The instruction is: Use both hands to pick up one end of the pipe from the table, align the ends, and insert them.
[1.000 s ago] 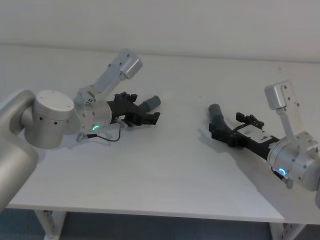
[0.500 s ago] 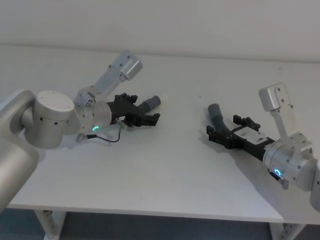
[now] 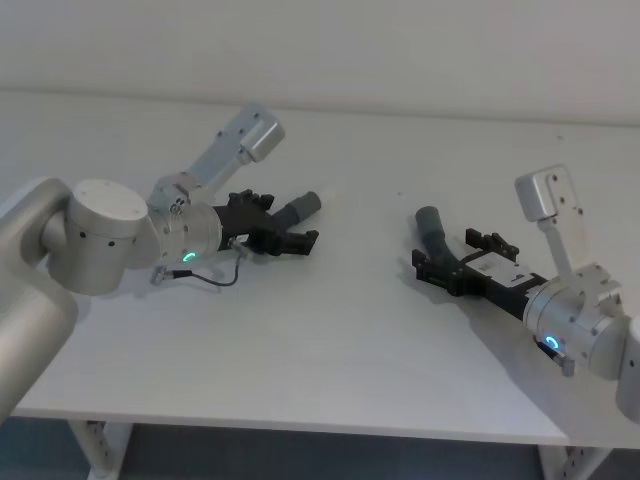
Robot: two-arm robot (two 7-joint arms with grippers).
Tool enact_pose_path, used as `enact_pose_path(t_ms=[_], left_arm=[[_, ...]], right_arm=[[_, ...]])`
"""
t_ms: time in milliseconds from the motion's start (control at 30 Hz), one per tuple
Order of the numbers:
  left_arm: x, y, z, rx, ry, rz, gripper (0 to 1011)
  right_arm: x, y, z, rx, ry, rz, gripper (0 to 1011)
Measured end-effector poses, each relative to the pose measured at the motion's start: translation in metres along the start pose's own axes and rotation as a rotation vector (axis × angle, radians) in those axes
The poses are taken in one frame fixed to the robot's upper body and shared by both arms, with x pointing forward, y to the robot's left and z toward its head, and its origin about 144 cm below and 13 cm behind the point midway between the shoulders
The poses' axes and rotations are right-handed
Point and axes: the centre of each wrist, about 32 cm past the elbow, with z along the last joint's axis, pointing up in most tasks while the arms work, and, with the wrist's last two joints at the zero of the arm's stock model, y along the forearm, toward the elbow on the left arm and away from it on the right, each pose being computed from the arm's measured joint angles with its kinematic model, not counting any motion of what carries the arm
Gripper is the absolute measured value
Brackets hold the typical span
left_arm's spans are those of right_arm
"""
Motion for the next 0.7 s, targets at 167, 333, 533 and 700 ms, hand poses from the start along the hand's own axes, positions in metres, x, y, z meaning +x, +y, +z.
enact_pose_path(t_ms=[167,333,533,700], left_arm=[[0.0015,-0.0006,-0.0001,0.005,0.006,-0.003,1000],[0.0026,-0.001,-0.0002,0.009,0.011,-0.006,972],[0.0033,-0.0013,-0.0004,0.012,0.015,-0.01,835],[0.0037,-0.0014,-0.0006,0.014,0.017,-0.01,773]], right_arm=[[0.0,0.0008,-0.0002,0.0,0.001,-0.002,1001],[0.0,0.0013,-0.0005,-0.001,0.002,-0.003,971],[-0.0001,0.0017,-0.0007,-0.001,0.003,-0.004,827],[-0.0001,0.0019,-0.0006,-0.001,0.004,-0.004,698]])
